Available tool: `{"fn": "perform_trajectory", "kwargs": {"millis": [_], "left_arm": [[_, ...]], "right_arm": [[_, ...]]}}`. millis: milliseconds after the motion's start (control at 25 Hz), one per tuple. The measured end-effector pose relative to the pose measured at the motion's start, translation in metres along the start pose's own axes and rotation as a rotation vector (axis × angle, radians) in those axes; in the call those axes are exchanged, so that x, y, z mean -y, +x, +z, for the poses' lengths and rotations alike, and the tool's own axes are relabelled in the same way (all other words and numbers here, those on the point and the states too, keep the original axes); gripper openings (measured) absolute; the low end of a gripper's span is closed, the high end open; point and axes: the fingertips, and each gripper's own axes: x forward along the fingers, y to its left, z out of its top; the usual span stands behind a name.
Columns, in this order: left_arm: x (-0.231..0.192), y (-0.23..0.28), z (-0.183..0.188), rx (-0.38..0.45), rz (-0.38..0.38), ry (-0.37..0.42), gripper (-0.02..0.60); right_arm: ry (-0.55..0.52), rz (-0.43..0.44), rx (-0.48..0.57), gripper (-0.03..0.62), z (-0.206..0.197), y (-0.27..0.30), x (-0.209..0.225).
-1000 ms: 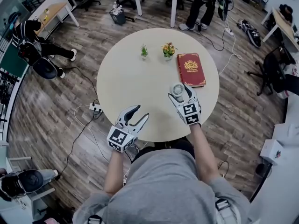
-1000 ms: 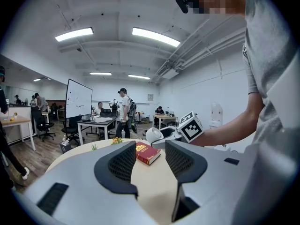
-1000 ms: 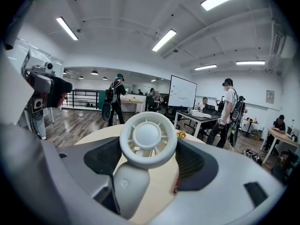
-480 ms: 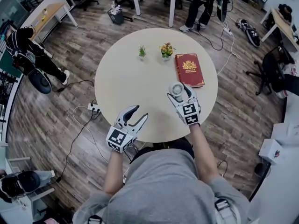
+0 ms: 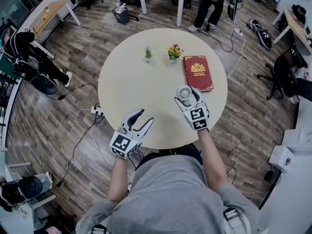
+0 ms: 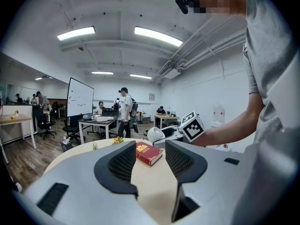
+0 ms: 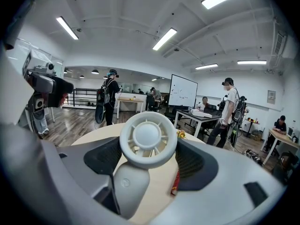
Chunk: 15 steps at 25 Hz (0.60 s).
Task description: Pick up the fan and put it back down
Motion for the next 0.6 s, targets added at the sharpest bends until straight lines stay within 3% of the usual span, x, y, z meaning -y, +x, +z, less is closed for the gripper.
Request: {"fn": "perform_trajectory", "kwargs": {"millis": [600], "left_arm": [[-0.007, 0.017, -0.002, -0.014, 0.003, -0.014, 0.212]], "right_arm": [[0.017, 0.017, -0.021, 0.37, -0.01, 0.012, 0.008]]}}
